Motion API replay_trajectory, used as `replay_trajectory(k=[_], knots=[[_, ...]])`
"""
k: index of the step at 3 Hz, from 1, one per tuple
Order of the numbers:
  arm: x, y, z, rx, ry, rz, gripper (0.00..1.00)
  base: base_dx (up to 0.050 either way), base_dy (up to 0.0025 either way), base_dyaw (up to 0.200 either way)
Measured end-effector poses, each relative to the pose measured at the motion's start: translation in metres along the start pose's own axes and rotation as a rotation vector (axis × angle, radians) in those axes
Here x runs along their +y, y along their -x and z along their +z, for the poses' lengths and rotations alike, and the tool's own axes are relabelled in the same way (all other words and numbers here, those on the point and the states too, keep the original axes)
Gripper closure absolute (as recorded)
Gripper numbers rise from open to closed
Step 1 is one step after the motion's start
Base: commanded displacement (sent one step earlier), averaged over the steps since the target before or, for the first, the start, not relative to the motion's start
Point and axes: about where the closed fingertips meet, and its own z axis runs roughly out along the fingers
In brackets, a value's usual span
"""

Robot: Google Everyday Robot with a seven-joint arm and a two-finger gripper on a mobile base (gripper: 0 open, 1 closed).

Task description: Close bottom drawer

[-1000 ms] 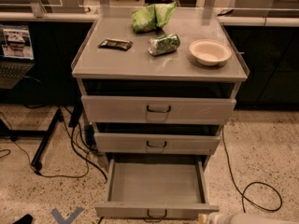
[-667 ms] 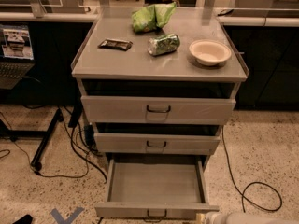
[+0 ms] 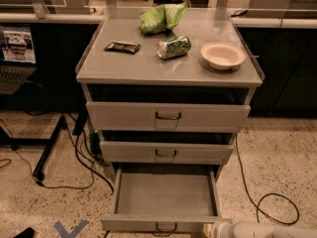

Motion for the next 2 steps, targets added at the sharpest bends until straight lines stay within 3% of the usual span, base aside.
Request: replay_trajectory(k=[1,2], knots=[[0.0134,0.0133,0.0175,0.035,0.022,-0.035,1.0,0.0,0.0,0.0],[0.0121,0.0126,0.0219,0.024,0.013,-0.03,1.0,0.0,0.0,0.0]])
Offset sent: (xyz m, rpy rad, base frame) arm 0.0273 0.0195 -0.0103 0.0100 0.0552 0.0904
